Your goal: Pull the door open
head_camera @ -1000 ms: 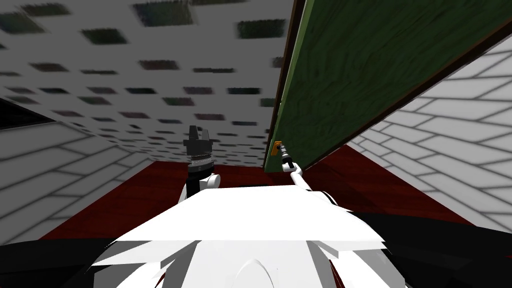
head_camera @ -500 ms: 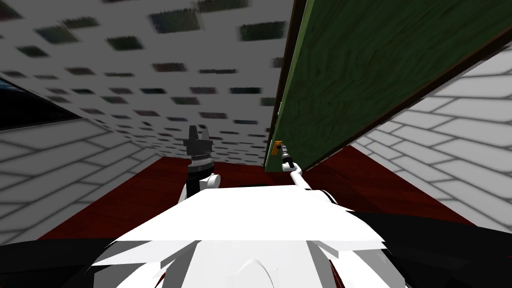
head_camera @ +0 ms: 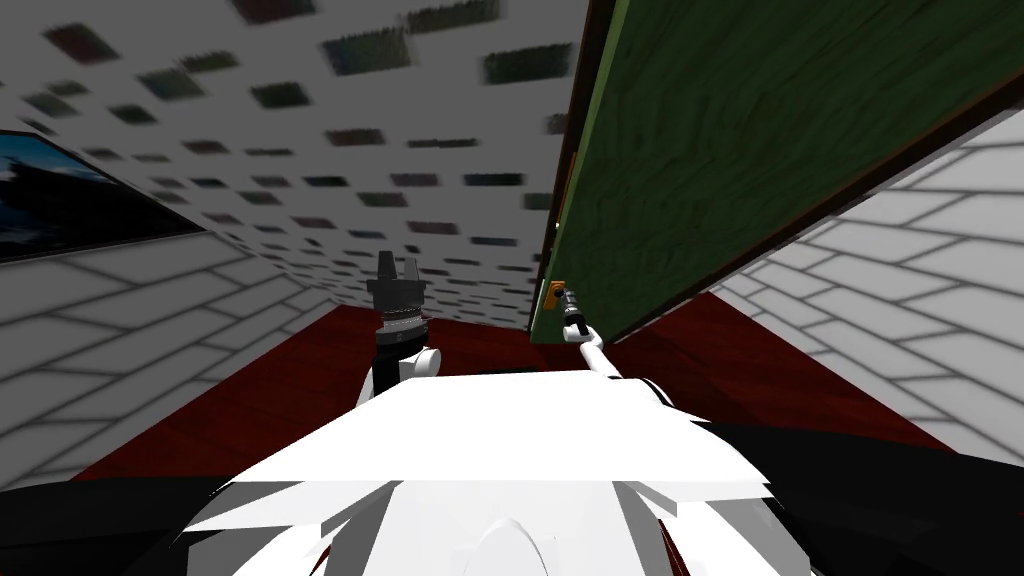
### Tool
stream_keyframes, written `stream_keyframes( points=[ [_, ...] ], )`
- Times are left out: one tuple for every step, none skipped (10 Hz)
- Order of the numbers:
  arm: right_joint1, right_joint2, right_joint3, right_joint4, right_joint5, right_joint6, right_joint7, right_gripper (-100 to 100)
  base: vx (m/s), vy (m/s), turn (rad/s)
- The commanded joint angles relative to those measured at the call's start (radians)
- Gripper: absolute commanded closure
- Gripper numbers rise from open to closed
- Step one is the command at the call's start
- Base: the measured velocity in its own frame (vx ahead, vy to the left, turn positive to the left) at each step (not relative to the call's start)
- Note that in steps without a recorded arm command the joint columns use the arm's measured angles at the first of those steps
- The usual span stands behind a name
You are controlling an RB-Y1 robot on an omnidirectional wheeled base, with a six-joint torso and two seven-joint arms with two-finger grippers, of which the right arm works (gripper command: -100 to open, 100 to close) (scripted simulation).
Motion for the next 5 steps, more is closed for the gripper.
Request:
stream_keyframes(
  points=[
    [-0.019,0.009,0.019,0.005,-0.038,-0.005,-0.05,100,-0.06,-0.037,0.096],
    [-0.019,0.009,0.019,0.005,-0.038,-0.005,-0.055,100,-0.049,-0.032,0.059],
    [-0.024,0.008,0.024,0.011,-0.073,-0.004,-0.094,100,-0.054,-0.036,0.136],
    [-0.029,0.006,0.029,0.017,-0.107,-0.004,-0.12,100,-0.083,-0.054,0.162],
    [-0.029,0.006,0.029,0.017,-0.107,-0.004,-0.138,100,-0.067,-0.044,0.056]
  ],
)
